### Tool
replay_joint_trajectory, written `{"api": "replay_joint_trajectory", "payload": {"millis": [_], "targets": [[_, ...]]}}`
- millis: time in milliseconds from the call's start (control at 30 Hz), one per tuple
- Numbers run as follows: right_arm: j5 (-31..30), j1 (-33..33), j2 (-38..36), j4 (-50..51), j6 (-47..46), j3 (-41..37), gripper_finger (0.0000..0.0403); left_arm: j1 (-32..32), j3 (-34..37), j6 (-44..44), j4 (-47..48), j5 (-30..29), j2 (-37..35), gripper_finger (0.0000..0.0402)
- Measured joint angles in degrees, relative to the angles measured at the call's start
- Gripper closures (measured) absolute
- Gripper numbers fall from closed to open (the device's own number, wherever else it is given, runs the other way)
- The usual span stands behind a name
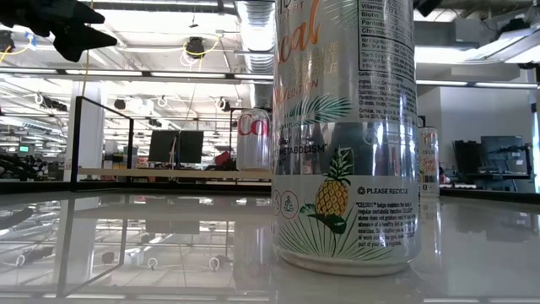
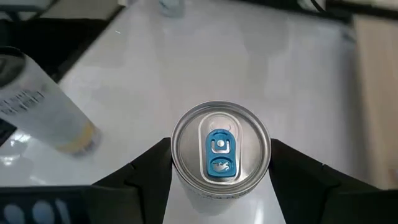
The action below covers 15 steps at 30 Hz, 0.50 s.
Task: Place canned beverage on shelf
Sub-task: Put the top blue soda can on the shelf
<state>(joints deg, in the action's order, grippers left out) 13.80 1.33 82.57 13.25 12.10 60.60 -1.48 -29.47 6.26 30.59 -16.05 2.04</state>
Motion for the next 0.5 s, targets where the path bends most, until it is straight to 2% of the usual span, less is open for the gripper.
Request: {"api": "replay_joint_trajectory", "payload": {"millis": [200,500], "targets": [[0.00,2.52,7.27,-9.45,2.85,0.00,0.0151,0.00,0.00,0.00,0.01,-0.01,0.00,0.0141],[-0.20,2.35,9.72,-11.23,1.62,0.09,0.0137,0.00,0.00,0.00,0.04,0.23,-0.15,0.0141]]}}
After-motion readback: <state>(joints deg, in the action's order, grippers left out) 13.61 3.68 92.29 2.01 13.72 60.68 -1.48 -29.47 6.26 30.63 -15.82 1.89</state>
